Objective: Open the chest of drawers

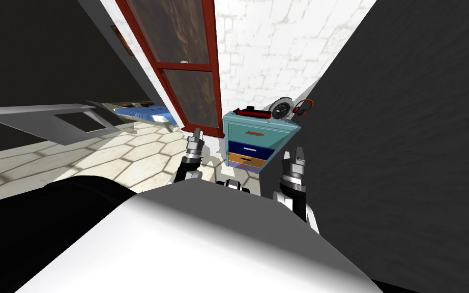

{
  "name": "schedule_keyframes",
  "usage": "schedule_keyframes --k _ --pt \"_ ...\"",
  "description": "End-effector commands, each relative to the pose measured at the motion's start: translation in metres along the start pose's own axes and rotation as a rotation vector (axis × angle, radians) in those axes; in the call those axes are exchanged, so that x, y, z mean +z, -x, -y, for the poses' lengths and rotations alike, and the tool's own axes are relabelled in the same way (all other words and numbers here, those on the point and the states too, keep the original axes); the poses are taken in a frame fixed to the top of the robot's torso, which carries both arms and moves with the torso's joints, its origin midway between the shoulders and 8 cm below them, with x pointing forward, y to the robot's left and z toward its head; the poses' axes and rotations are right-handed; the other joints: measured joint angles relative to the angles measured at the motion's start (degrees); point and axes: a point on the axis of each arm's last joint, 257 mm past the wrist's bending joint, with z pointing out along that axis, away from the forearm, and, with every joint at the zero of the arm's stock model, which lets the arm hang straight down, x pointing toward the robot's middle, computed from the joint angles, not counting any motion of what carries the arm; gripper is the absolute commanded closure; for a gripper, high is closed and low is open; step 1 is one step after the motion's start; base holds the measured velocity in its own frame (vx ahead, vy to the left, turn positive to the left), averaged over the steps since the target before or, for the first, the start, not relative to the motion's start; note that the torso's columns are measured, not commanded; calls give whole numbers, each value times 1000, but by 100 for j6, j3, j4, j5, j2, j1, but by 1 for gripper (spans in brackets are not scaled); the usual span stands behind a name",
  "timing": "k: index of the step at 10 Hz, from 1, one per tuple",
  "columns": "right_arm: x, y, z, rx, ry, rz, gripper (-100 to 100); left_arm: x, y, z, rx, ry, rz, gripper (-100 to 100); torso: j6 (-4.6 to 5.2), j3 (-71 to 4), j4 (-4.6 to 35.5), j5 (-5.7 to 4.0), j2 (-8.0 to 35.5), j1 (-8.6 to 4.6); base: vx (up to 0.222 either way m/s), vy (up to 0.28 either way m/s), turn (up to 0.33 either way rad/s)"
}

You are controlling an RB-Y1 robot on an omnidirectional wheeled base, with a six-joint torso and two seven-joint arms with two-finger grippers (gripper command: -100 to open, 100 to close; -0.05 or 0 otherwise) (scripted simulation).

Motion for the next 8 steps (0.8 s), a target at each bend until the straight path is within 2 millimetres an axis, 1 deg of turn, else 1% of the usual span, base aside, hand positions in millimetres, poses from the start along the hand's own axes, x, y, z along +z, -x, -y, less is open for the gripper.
schedule_keyframes --k 1,2,3,4,5,6,7,8 --pt "-5 -16 44 -98 -118 -65 -100 0 0 0 0 0 0 0 1 -6 5 1 3 2 -36 8 326" --pt "-5 -17 45 -106 -118 -68 -100 0 0 0 0 0 0 0 -2 -8 5 1 1 3 -23 5 123" --pt "-9 -22 66 -156 -173 -94 -100 0 0 0 0 0 0 0 4 -11 5 1 -2 1 -25 10 202" --pt "-13 -26 87 -195 -224 -116 -100 0 0 0 0 0 0 0 -2 -11 5 0 -2 1 -31 9 390" --pt "-14 -26 89 -210 -231 -121 -100 0 0 0 0 0 0 0 -2 -9 5 0 1 2 -21 3 119" --pt "-20 -29 112 -258 -292 -144 -100 0 0 0 0 0 0 0 6 -9 6 0 2 -3 -27 8 211" --pt "-20 -29 113 -270 -294 -148 -100 0 0 0 0 0 0 0 -3 -8 6 0 2 1 -20 5 139" --pt "-27 -31 137 -324 -356 -171 -100 0 0 0 0 0 0 0 3 -9 6 0 2 0 -20 9 318"
